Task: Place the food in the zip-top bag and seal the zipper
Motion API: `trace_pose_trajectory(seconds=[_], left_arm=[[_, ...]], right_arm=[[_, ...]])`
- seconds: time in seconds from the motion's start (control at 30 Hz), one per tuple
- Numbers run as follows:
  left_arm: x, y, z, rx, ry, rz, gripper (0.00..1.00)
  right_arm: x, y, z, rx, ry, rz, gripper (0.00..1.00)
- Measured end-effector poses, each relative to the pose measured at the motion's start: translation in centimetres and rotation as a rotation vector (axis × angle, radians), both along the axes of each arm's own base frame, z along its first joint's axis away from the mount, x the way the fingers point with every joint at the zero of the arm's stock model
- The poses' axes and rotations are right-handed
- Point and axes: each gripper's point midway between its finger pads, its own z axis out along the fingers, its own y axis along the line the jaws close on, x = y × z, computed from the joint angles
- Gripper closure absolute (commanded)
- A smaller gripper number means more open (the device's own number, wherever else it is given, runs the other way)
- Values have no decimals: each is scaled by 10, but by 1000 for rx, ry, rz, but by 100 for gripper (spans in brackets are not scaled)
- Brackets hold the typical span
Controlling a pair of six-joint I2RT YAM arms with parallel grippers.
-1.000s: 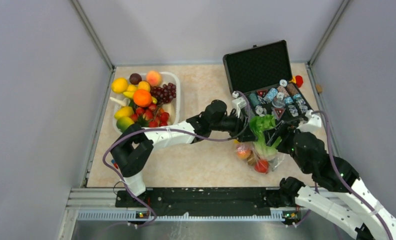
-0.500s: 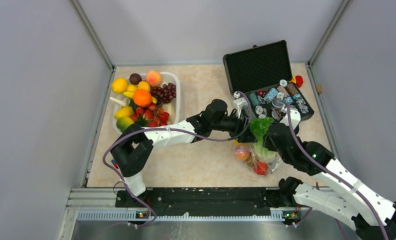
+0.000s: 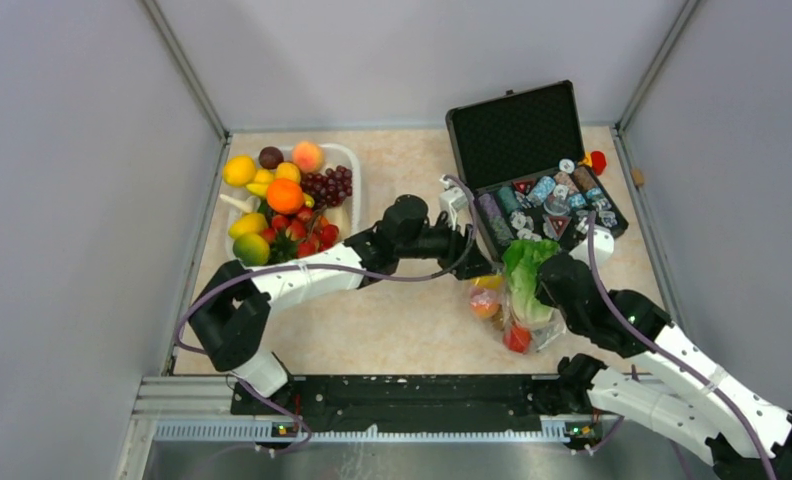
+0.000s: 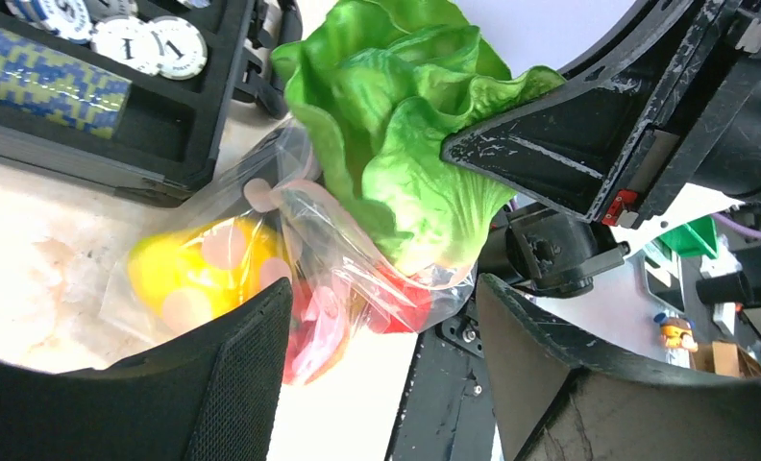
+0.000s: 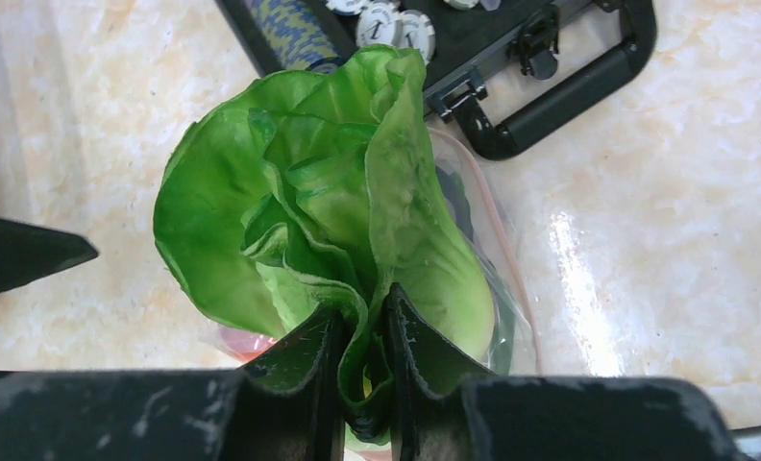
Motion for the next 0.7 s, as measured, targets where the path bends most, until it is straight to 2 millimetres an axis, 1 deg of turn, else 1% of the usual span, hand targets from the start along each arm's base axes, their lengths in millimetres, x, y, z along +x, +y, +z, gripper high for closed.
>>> trace_pose_trajectory(seconds=[0.07, 0.13, 0.23, 0.37, 0.43, 0.5, 0.53, 0.6, 0.7], left_arm=[[2, 4, 3, 0, -1, 22, 33], [3, 5, 1, 8, 9, 33, 34], [2, 3, -10, 30, 43, 33, 34], [-5, -2, -32, 87, 91, 5, 38], [-13, -9, -40, 119, 114, -24, 39], [-23, -17, -43, 137, 125, -51, 45], [-30, -19, -44, 143, 134, -64, 46], [-43, -24, -43, 145, 158, -82, 51], [-58, -30, -40, 135, 215, -84, 55]], right_arm=[[-1, -5, 1, 6, -8, -31, 99], [-3, -10, 2, 21, -16, -58, 99], [-8, -17, 5, 49, -31, -90, 100], [-10, -22, 5, 56, -36, -111, 100], [-11, -23, 4, 52, -29, -118, 100], [-10, -23, 2, 45, -22, -124, 100], [-10, -23, 1, 42, -20, -126, 100], [-9, -23, 1, 40, -17, -132, 100], [-9, -24, 1, 43, -20, -136, 99]])
